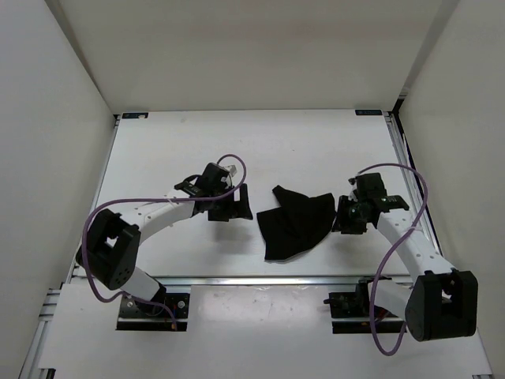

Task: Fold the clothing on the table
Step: Flatten the skirt out

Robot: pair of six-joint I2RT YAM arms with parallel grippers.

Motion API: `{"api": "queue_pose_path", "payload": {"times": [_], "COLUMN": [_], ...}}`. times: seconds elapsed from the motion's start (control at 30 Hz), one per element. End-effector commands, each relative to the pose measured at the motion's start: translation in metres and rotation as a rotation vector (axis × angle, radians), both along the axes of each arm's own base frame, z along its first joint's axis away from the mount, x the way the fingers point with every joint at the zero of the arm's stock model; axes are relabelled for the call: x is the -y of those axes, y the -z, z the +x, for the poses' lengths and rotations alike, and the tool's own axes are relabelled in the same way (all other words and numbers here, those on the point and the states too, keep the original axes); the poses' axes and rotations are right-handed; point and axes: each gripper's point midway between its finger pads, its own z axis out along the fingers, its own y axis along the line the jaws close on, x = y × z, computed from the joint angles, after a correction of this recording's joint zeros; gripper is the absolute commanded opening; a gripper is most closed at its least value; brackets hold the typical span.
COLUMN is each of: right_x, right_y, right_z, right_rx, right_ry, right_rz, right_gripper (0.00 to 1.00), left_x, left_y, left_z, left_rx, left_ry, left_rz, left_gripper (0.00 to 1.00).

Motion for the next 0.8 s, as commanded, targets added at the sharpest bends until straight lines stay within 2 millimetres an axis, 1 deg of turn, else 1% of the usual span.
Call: {"api": "queue_pose_path", "payload": {"times": [0.0,0.03,0.1,0.13,0.17,0.2,0.23,0.27,0.3,0.33,0.37,0.4,0.43,0.5,0.53,0.57,0.6,0.63,0.67,0.7,0.73,0.77], "right_x": [-0.019,-0.021,-0.028,-0.030,-0.033,-0.035,-0.036,-0.035,-0.040,-0.045,-0.050,-0.055,-0.059,-0.071,-0.076,-0.080,-0.083,-0.086,-0.088,-0.089,-0.090,-0.089], "right_y": [-0.016,-0.018,-0.021,-0.025,-0.025,-0.022,-0.023,-0.027,-0.027,-0.033,-0.033,-0.029,-0.024,-0.018,-0.010,-0.009,0.000,0.007,0.007,0.013,0.020,0.019], "right_z": [0.016,0.015,0.020,0.024,0.026,0.030,0.036,0.043,0.049,0.057,0.064,0.067,0.072,0.080,0.080,0.084,0.083,0.083,0.087,0.087,0.083,0.084], "right_rx": [0.049,0.047,0.059,0.073,0.069,0.062,0.075,0.096,0.093,0.122,0.126,0.119,0.121,0.136,0.134,0.150,0.142,0.128,0.142,0.120,0.083,0.062], "right_ry": [-0.038,-0.041,-0.056,-0.059,-0.070,-0.080,-0.092,-0.095,-0.104,-0.123,-0.135,-0.150,-0.162,-0.213,-0.244,-0.256,-0.302,-0.316,-0.335,-0.353,-0.360,-0.355], "right_rz": [0.053,0.061,0.081,0.086,0.083,0.074,0.062,0.052,0.064,0.080,0.095,0.100,0.107,0.110,0.100,0.098,0.084,0.075,0.063,0.055,0.057,0.049], "right_gripper": [0.40,0.40,0.40,0.40,0.40,0.40,0.40,0.41,0.40,0.40,0.41,0.41,0.41,0.43,0.44,0.45,0.45,0.45,0.45,0.42,0.26,0.06], "left_x": [0.030,0.031,0.036,0.034,0.033,0.030,0.021,0.018,0.013,0.005,0.000,-0.007,-0.012,-0.023,-0.028,-0.032,-0.036,-0.041,-0.041,-0.046,-0.048,-0.049], "left_y": [-0.028,-0.027,-0.030,-0.028,-0.027,-0.023,-0.017,-0.013,-0.013,-0.005,-0.007,0.002,-0.003,0.003,0.001,-0.002,0.000,-0.004,-0.006,-0.004,-0.006,-0.008], "left_z": [0.001,0.002,0.006,0.011,0.011,0.011,0.006,0.006,0.005,-0.002,-0.007,-0.014,-0.011,-0.021,-0.024,-0.022,-0.024,-0.023,-0.024,-0.025,-0.024,-0.024], "left_rx": [0.058,0.054,0.073,0.088,0.091,0.092,0.064,0.055,0.051,0.033,0.033,0.007,0.033,0.009,0.011,0.024,0.018,0.027,0.038,0.027,0.037,0.040], "left_ry": [0.064,0.060,0.064,0.057,0.063,0.055,0.046,0.036,0.023,0.011,-0.008,-0.021,-0.041,-0.068,-0.082,-0.095,-0.102,-0.117,-0.108,-0.129,-0.135,-0.140], "left_rz": [-0.198,-0.209,-0.195,-0.152,-0.114,-0.082,-0.050,-0.046,-0.051,-0.047,-0.066,-0.068,-0.078,-0.094,-0.107,-0.113,-0.110,-0.117,-0.123,-0.119,-0.123,-0.127], "left_gripper": [0.99,0.98,0.98,0.95,0.92,0.90,0.86,0.86,0.86,0.86,0.86,0.86,0.87,0.87,0.87,0.87,0.87,0.87,0.88,0.88,0.88,0.88]}}
